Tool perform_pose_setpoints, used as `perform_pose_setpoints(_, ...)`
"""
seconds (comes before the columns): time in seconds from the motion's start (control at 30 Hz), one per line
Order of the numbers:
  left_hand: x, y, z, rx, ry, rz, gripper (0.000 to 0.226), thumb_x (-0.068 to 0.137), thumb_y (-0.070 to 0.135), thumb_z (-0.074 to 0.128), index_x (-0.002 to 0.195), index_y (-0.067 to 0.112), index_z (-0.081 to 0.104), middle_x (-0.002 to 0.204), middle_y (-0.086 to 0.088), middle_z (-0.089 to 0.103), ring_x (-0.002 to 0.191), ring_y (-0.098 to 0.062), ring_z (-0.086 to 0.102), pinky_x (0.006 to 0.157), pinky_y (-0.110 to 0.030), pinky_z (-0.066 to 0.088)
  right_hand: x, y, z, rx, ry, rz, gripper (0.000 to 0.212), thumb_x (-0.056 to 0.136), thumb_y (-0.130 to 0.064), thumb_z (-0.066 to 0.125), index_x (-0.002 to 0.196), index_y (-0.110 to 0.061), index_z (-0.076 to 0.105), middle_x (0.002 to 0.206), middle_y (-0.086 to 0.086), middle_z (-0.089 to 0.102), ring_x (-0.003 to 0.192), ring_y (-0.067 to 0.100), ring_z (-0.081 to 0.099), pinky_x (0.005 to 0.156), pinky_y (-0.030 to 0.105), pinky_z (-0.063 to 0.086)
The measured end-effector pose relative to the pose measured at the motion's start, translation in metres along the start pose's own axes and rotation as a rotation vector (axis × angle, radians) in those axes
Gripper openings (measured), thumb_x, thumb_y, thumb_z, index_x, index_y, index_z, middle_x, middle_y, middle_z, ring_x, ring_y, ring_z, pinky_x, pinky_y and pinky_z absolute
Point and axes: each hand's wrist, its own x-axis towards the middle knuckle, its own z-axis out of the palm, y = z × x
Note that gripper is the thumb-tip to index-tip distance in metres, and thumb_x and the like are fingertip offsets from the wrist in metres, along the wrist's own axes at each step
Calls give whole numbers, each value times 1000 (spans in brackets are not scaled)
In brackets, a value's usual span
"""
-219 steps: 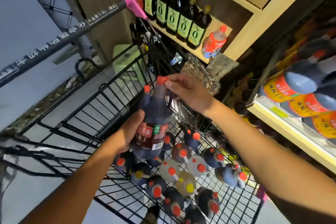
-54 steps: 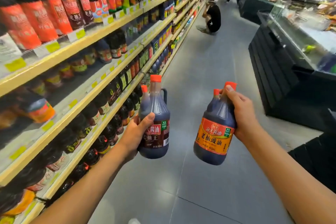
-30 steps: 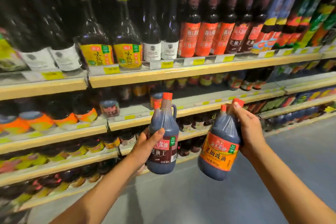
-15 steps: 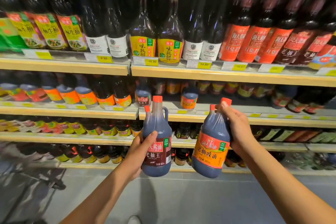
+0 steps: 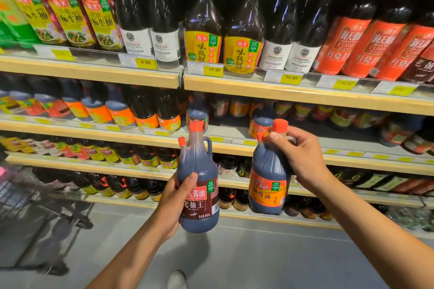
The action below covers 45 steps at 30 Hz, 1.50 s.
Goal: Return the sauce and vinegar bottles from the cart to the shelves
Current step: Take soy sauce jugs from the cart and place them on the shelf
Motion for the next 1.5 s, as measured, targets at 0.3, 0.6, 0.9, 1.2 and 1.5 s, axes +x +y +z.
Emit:
perform_pose_setpoints(0.3, 49, -19, -36, 29, 50, 31, 116, 26, 77, 88, 125, 24, 60, 109, -6, 77, 99, -24, 75, 78, -38, 59, 53, 41, 32, -387, -205, -293, 26, 85, -31, 75, 105, -15, 73, 99, -3, 74, 95, 17, 69, 85, 37, 56)
perform_pose_setpoints(0.6, 91, -59, -77, 5, 72, 9, 117, 12, 75, 89, 117, 30, 61, 102, -2, 79, 91, -24, 76, 68, -33, 60, 129, 75, 58, -621, -183, -549, 37, 88, -29, 76, 117, -8, 69, 115, 1, 70, 109, 16, 65, 96, 37, 51)
perform_pose_setpoints(0.9, 102, -74, -91, 2, 70, -14, 115, 17, 75, 89, 119, 30, 60, 100, 3, 79, 90, -17, 76, 62, -25, 60, 177, 112, 75, -570, -67, -353, 29, 91, -34, 72, 101, -7, 73, 95, 7, 73, 87, 9, 61, 81, 43, 52)
perform_pose_setpoints(1.2, 114, -71, -91, 15, 58, -25, 112, 17, 76, 88, 117, 32, 61, 101, 1, 78, 92, -18, 76, 63, -25, 60, 197, 105, 68, -700, 15, -154, 28, 97, -38, 65, 109, -12, 68, 102, 3, 67, 95, 14, 61, 75, 16, 39)
perform_pose_setpoints(1.5, 124, -69, -80, 64, 32, -8, 112, 24, 78, 87, 121, 30, 60, 105, 1, 77, 97, -19, 75, 68, -27, 61, 209, 96, 59, -1063, 26, -135, 42, 106, -32, 46, 139, -6, 49, 137, 24, 53, 122, 44, 50, 93, 34, 39)
